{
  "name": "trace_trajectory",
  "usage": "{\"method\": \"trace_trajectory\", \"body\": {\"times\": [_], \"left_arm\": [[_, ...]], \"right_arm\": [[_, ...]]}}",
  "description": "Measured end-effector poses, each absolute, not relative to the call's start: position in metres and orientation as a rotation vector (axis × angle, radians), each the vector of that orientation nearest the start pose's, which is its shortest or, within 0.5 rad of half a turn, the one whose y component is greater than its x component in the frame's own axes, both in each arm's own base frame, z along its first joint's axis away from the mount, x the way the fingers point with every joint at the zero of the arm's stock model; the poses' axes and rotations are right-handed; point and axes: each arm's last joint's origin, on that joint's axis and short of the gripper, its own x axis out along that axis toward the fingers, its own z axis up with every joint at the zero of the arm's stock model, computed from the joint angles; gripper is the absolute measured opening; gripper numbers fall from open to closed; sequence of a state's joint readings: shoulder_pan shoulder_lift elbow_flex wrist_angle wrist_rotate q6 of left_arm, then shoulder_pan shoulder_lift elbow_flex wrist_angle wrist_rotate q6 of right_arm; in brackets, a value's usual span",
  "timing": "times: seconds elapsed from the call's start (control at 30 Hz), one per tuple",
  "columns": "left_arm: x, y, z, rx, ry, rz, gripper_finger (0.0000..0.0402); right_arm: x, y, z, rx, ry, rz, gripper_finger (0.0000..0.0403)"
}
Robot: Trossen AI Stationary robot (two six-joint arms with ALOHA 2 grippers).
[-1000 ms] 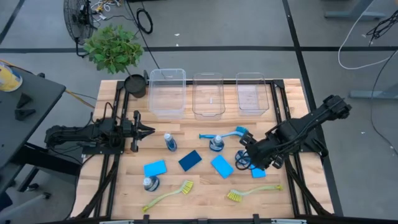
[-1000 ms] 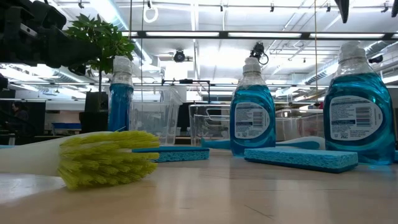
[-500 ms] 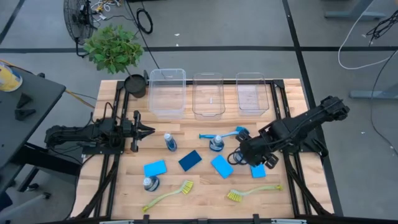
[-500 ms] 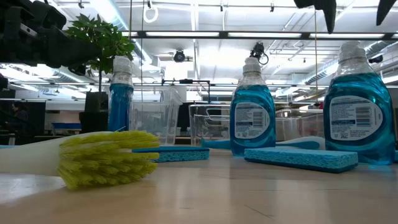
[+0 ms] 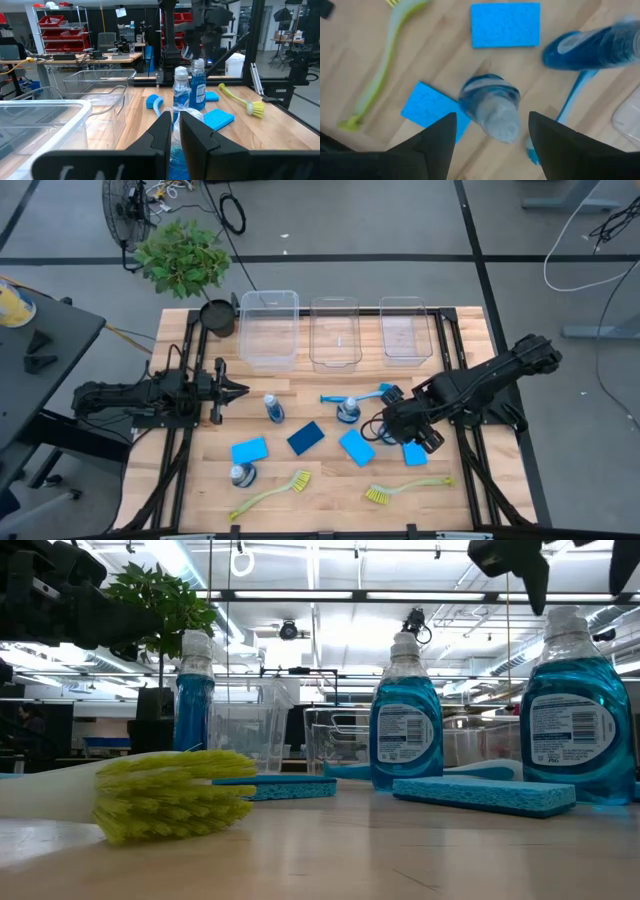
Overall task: Pick & Place Kitchen Sink Supplies
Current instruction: Put the blue detergent into the right transparent bin
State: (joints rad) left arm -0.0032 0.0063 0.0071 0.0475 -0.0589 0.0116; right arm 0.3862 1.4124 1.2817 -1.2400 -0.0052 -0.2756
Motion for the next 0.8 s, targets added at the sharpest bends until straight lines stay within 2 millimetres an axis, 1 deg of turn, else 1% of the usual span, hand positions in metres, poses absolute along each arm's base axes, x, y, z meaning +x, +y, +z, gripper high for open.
{"method": "trace_trajectory", "body": {"times": [0.37, 0.6, 0.8], "left_arm": [[0.098, 0.001, 0.170, 0.010, -0.048, 0.056, 0.0044], [0.098, 0.001, 0.170, 0.010, -0.048, 0.056, 0.0044], [0.098, 0.001, 0.170, 0.010, -0.048, 0.056, 0.0044]], "right_arm": [[0.236, 0.085, 0.295, -0.494, 1.291, 0.478, 0.0252], [0.233, 0.084, 0.280, -0.487, 1.332, 0.488, 0.0252], [0.233, 0.085, 0.279, -0.474, 1.325, 0.509, 0.0252]]}}
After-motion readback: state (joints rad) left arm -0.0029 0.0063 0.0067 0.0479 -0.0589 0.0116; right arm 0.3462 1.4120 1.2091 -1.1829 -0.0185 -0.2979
